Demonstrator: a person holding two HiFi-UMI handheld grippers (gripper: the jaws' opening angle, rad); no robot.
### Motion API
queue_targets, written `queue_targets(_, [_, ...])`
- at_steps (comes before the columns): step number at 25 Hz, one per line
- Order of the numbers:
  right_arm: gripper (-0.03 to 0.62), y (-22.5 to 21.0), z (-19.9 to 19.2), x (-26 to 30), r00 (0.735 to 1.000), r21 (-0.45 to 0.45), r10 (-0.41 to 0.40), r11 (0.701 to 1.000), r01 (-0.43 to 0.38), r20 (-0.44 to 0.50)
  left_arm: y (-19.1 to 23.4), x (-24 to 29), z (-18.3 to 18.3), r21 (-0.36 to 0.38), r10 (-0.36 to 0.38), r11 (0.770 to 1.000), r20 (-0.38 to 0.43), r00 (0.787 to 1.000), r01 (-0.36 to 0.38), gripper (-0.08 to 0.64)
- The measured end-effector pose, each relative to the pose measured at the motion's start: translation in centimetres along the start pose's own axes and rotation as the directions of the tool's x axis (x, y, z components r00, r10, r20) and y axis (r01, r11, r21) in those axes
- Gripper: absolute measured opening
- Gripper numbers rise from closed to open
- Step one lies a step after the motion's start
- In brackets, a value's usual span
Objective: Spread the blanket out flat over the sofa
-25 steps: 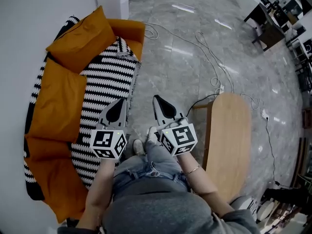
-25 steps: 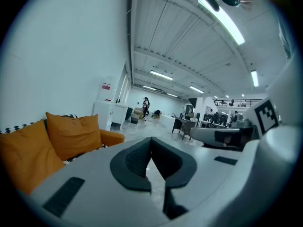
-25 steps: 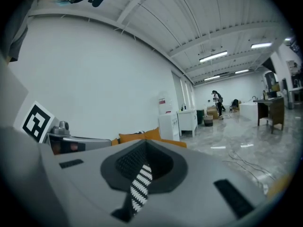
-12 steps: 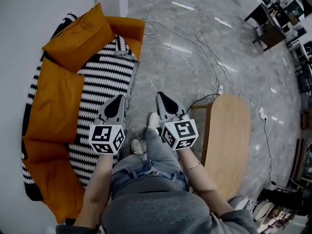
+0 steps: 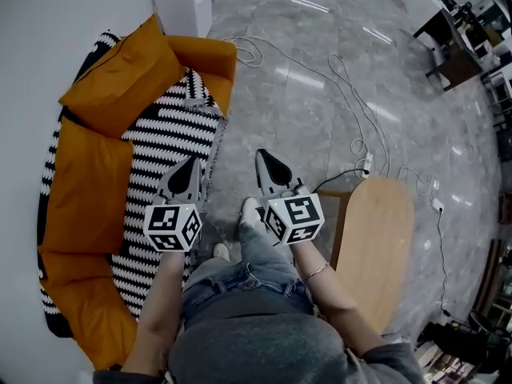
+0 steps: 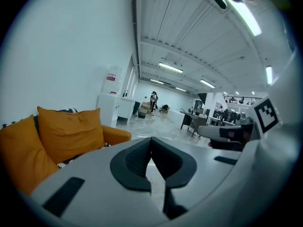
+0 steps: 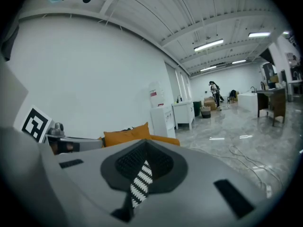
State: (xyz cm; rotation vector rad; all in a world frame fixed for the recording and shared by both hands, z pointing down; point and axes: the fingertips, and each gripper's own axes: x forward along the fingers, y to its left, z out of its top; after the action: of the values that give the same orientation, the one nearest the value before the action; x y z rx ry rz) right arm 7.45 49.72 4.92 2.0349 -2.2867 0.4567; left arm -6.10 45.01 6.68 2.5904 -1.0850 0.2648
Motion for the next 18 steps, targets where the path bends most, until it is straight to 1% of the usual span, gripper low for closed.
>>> queue_targets(5, [0.011, -4.1, 0.7, 3.4, 0.999, -0.017, 0.039, 0.999, -0.04, -0.03, 0.5, 4.8, 0.6, -0.037, 0.054, 0.998, -0.013, 0.998, -0.055, 0.017])
queue_targets(10, [0.011, -7.3, 1.4, 6.0, 0.997, -0.019, 0.064, 0.998, -0.065, -0.042, 1.1, 7.8, 1.7, -0.037, 0.11, 0.993, -0.022, 0.994, -0.111, 0.017])
queue_targets(14, [0.011, -8.3, 1.6, 7.8, 0.996, -0.018, 0.076, 0.997, -0.077, -0.056, 1.8, 9.3, 2.3, -0.027, 0.132, 0.991, -0.036, 0.991, -0.133, 0.017])
queue_targets(18, [0.011, -8.6, 1.3, 10.2, 0.993, -0.021, 0.087, 0.996, -0.089, -0.079, 3.4, 11.3, 2.5, -0.029, 0.145, 0.989, -0.045, 0.988, -0.147, 0.017])
